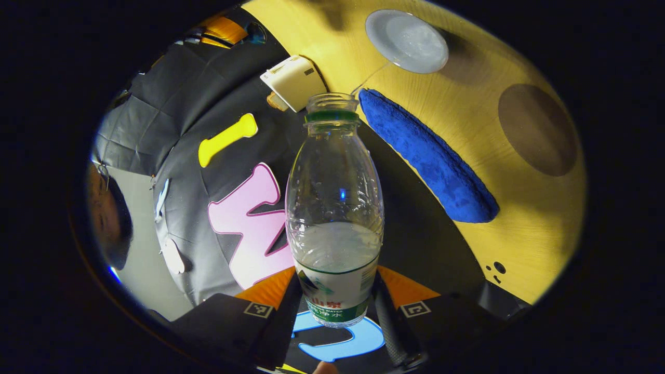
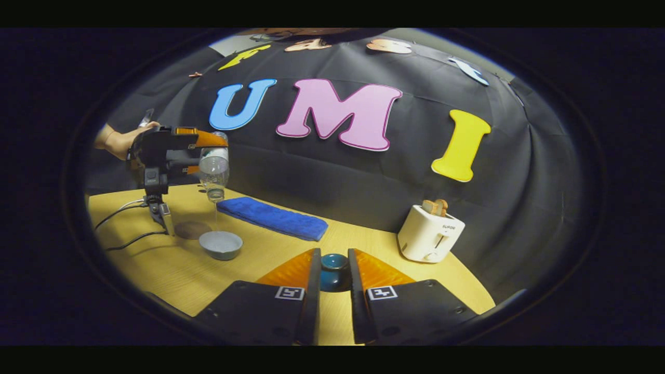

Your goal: Open the teacup lid with one hand, grasp the water bottle and pour water into the teacup with the other hand; after pouring, place the water bottle on the coaster and then close the teacup lid.

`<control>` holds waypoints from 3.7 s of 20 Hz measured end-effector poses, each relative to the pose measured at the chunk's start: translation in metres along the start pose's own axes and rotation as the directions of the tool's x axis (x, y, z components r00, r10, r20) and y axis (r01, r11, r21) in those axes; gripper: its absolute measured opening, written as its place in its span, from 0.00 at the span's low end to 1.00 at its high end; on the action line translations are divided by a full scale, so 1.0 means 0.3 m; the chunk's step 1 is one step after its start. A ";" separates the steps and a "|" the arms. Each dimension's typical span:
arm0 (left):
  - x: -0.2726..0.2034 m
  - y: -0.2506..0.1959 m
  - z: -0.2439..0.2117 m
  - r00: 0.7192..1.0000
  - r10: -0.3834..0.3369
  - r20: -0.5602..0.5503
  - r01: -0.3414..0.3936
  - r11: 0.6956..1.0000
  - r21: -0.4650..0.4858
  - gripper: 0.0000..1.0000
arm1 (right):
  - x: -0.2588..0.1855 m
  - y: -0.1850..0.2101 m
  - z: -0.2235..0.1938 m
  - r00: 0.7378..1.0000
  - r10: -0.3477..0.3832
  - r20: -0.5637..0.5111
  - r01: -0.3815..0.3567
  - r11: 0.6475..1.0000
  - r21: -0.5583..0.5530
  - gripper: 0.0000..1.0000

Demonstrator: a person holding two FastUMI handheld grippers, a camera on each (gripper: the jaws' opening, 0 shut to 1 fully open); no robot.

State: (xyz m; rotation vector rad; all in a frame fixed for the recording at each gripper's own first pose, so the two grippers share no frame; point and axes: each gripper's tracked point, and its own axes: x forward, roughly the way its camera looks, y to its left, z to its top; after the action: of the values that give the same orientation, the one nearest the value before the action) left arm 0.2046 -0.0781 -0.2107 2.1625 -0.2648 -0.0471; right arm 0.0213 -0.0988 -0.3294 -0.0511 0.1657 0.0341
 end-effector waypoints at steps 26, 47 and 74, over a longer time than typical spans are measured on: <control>-0.093 -0.193 -0.028 0.967 -0.254 -0.022 0.125 0.546 -0.828 0.73 | 0.033 0.063 0.054 0.999 -0.049 -0.003 0.049 0.999 -0.004 0.29; -0.130 -0.213 0.279 0.930 -0.250 0.268 0.047 -0.645 -0.762 0.76 | 0.112 0.240 0.101 1.000 0.019 -0.010 -0.018 0.999 0.027 0.24; -0.261 -0.246 0.278 0.892 -0.326 0.312 0.041 -0.630 -0.776 0.97 | 0.275 0.636 -0.023 0.974 0.216 -0.067 -0.202 0.965 0.169 0.29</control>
State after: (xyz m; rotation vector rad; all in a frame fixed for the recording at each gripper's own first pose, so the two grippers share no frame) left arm 0.1298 -0.0889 -0.3239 -0.0182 0.4038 -0.2651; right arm 0.0941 0.0936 -0.3591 0.1268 0.2580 0.2295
